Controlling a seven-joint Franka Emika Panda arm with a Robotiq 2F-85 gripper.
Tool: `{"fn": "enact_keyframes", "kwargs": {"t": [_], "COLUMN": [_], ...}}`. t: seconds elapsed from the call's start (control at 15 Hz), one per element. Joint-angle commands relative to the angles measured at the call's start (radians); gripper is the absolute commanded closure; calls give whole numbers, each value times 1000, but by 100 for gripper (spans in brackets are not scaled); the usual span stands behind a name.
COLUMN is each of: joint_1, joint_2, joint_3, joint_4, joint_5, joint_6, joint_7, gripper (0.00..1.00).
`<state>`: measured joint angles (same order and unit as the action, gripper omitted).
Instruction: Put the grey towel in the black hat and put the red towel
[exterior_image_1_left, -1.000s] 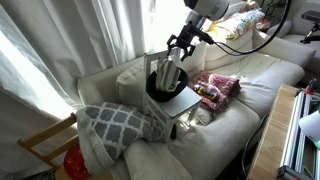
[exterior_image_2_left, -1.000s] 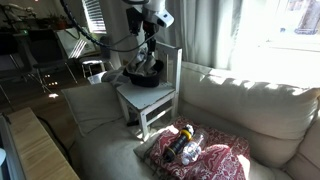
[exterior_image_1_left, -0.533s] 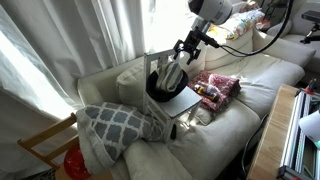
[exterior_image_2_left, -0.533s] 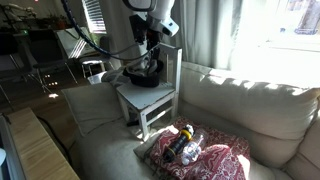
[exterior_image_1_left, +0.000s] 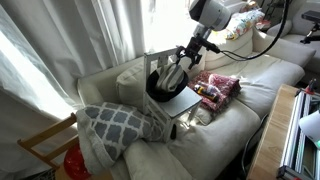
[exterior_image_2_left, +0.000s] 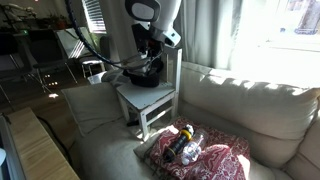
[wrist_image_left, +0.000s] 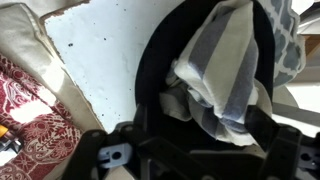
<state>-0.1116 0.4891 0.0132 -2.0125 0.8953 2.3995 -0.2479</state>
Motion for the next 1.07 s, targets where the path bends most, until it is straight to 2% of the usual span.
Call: {"fn": "enact_keyframes", "kwargs": {"t": [0.0,0.2,0.6,0.87,1.0], "joint_1": [-7,-12,-34,-60,-79], "joint_2": [-1,-2,99,147,181], "joint_3": [7,9,20,42,66], "joint_4": [7,20,53,79,101], "joint_5": [8,21,44,95,157], "joint_6": [0,-1,7,33,22], "joint_7": [3,2,-44,-144,-215], "gripper": [0,0,0,0,0]}}
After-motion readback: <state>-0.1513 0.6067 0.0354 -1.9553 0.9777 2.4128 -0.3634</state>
